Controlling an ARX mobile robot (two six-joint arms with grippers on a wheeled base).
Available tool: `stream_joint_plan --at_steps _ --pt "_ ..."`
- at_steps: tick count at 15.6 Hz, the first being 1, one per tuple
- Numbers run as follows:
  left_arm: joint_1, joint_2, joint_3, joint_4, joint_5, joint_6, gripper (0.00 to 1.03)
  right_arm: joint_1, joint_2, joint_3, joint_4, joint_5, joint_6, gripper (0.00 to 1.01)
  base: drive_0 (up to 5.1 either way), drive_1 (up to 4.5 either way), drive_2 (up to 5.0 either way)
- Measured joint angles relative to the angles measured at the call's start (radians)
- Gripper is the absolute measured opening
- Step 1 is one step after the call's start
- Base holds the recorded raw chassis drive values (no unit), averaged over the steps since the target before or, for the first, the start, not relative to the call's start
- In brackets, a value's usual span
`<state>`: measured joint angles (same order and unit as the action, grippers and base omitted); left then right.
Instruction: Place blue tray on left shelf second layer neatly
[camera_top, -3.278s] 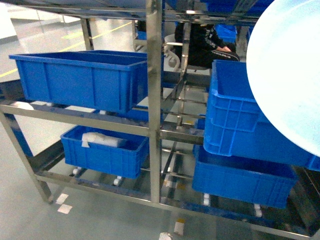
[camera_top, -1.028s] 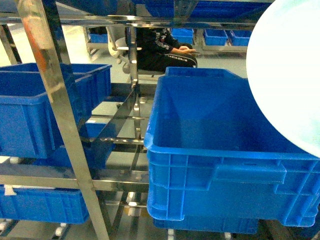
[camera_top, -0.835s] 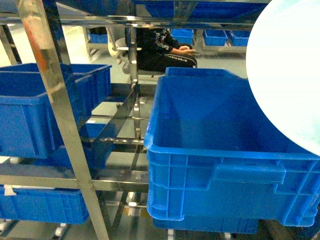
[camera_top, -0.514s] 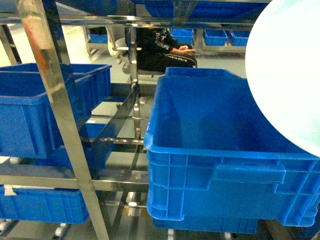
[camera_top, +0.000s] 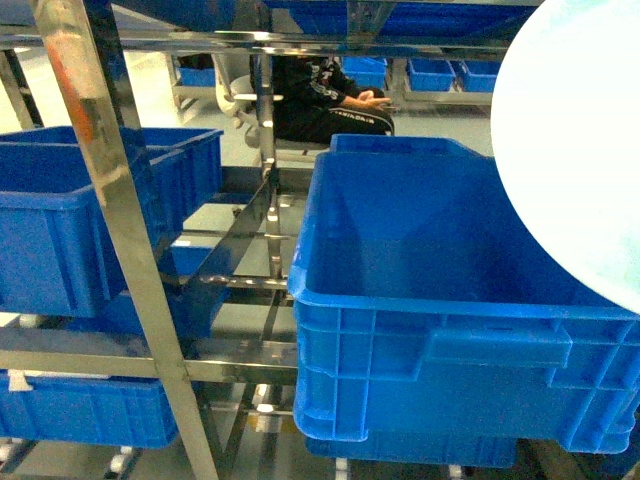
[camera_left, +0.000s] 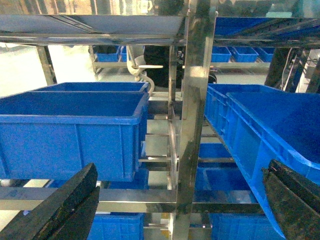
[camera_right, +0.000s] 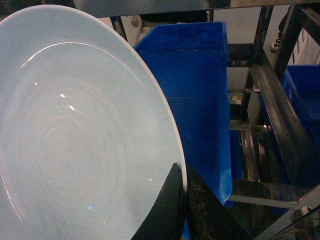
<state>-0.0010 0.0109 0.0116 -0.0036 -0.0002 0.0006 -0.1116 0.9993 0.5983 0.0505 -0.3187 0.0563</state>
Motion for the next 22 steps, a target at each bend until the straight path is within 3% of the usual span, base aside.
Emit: stream_joint_plan --at_steps 16,17,18,20,22 --pt "0.000 0.000 0.000 0.000 0.000 0.000 0.98 0.000 0.000 0.000 0.000 0.000 0.000 0.02 0.0 0.00 0.0" --pt "0.000 0.000 0.000 0.000 0.000 0.000 0.98 0.012 -0.001 -0.023 0.086 0.044 -0.007 0.02 0.0 0.00 0.0" --pt "0.000 0.000 0.000 0.000 0.000 0.000 0.98 0.027 -0.010 -0.048 0.164 0.126 -0.005 0.02 0.0 0.00 0.0" --pt "0.000 0.000 0.000 0.000 0.000 0.000 0.98 0.023 -0.013 -0.048 0.140 0.133 0.021 0.02 0.0 0.00 0.0" --pt "0.000 0.000 0.000 0.000 0.000 0.000 0.98 -0.005 0.018 -0.048 0.089 0.099 0.079 0.02 0.0 0.00 0.0"
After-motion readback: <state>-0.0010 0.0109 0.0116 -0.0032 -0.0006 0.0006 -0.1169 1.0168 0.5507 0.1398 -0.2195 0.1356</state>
